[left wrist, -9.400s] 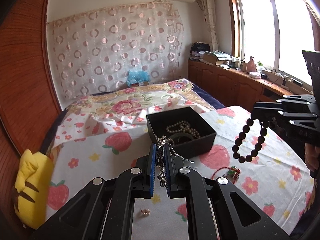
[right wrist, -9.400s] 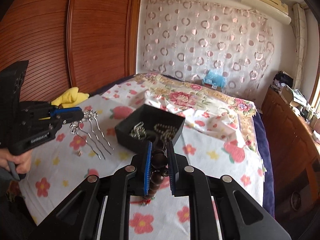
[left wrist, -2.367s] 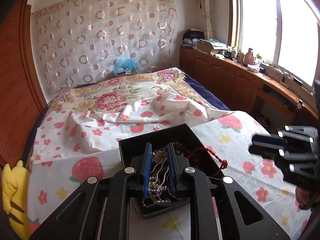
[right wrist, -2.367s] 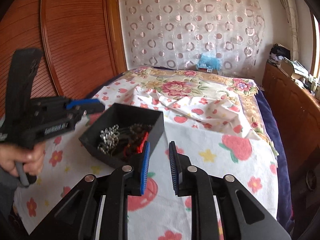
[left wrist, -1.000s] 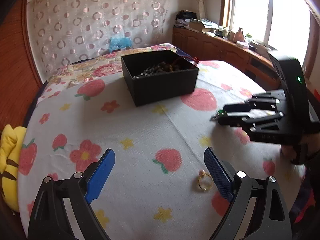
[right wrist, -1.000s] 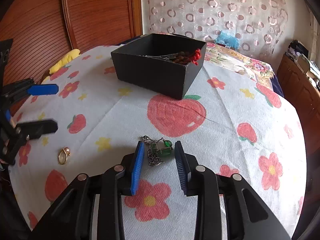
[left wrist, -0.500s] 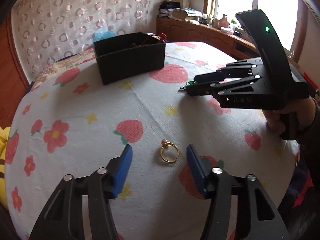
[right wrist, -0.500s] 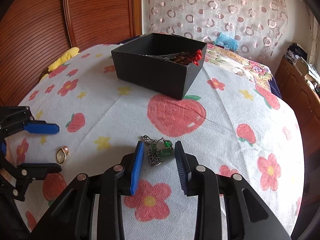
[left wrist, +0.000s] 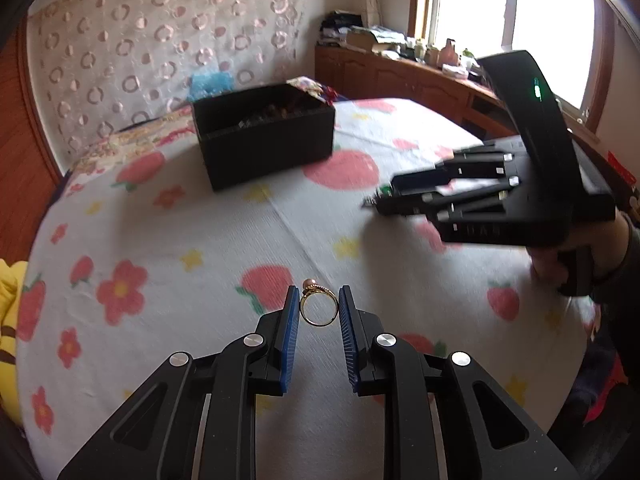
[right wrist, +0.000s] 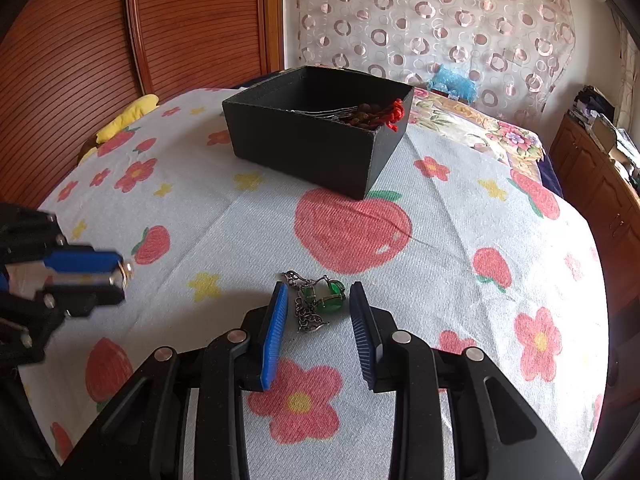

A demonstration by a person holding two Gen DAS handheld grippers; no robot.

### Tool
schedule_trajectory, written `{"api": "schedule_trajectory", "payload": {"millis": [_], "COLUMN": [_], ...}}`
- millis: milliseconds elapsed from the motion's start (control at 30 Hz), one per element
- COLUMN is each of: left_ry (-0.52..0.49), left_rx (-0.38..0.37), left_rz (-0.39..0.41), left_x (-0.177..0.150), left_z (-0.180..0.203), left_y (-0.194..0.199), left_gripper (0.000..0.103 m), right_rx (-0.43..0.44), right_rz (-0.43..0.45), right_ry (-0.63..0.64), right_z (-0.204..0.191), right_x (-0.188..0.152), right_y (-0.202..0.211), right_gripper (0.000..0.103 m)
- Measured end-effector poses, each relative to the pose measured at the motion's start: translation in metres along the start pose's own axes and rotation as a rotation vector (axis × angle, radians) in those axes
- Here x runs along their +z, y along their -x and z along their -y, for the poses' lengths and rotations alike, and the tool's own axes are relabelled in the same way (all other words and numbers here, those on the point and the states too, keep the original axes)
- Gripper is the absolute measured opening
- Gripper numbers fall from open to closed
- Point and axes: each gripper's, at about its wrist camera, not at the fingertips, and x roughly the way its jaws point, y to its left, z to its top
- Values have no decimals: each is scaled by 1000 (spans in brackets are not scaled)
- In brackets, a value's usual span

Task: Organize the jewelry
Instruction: 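Close the left gripper on the gold ring while right grasps the green pendant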

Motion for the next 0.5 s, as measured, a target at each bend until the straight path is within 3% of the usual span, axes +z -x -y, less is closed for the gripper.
{"api": "schedule_trajectory", "payload": {"millis": [133, 167, 200, 500], "left_ry": [9, 14, 18, 43], "left_rx": [16, 22, 26, 49], "left_rz": [33, 41, 46, 92], "left_x": [10, 13, 16, 35], "left_z": [-7, -10, -12, -30], "left_y": [7, 9, 10, 16], "left_gripper": [19, 19, 19, 19], "right_rx": [-1, 1, 0, 19], "right_rz": [-2, -1, 1, 38], "right_ry": [-1, 1, 6, 22], "right_z": [2, 1, 1, -6], "right_x": [1, 1, 1, 10], "right_y": [1, 1, 1, 8], "right_gripper": [34, 32, 19, 17]}}
